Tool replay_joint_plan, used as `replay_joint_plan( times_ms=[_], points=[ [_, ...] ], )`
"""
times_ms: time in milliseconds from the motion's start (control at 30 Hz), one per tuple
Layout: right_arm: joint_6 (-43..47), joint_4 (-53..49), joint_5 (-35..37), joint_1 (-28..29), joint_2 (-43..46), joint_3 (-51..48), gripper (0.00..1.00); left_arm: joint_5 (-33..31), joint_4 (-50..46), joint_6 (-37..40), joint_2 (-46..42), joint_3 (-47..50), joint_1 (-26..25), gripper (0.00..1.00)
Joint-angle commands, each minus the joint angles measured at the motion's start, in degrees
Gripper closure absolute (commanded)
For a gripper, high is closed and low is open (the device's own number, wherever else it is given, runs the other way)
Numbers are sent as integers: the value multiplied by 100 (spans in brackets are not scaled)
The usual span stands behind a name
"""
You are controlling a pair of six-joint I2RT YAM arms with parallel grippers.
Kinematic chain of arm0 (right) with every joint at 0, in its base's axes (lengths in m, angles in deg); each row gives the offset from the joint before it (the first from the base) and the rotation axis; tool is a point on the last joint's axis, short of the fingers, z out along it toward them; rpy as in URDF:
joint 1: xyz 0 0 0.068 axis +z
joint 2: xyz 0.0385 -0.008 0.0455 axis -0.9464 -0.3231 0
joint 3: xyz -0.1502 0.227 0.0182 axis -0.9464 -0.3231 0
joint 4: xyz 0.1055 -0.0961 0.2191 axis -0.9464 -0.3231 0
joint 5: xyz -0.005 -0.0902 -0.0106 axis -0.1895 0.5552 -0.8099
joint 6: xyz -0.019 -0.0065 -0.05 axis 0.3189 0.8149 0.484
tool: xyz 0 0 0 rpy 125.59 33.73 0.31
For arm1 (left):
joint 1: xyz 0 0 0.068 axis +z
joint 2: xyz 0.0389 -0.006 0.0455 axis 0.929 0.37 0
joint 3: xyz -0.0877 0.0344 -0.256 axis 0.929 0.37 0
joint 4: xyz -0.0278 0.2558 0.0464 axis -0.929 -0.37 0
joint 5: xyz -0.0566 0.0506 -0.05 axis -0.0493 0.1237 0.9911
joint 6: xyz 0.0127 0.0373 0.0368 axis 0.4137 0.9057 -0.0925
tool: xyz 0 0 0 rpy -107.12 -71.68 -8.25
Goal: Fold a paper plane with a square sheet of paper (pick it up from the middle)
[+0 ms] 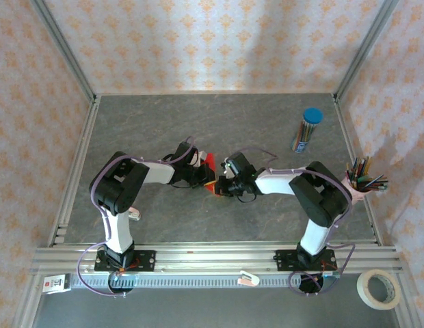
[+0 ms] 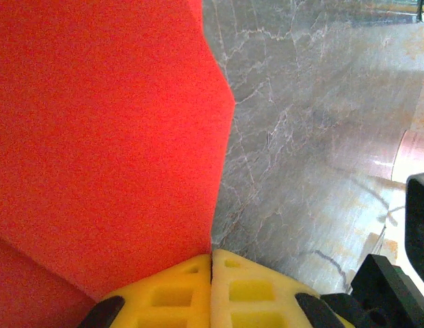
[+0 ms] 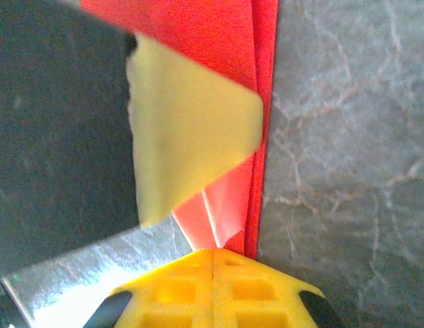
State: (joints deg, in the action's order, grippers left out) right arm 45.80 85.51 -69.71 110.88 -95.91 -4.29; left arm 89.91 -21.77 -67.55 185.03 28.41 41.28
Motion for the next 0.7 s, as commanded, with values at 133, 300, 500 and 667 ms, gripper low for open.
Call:
replay_joint_plan(
  times_ms=[133,300,500,667],
  points=[
    [190,-517,-49,88,489,-119,94,-682,-824,127,450,205,-53,92],
    [8,-110,264,81,505,53,95,-629,-782,106,407,214,-59,92],
    [-83,95,456,35,262,209,95,-567,-731,85,405,207,-68,92],
    [-51,99,512,31,57,379,95,-521,-687,52,414,213,-92,92]
  ],
)
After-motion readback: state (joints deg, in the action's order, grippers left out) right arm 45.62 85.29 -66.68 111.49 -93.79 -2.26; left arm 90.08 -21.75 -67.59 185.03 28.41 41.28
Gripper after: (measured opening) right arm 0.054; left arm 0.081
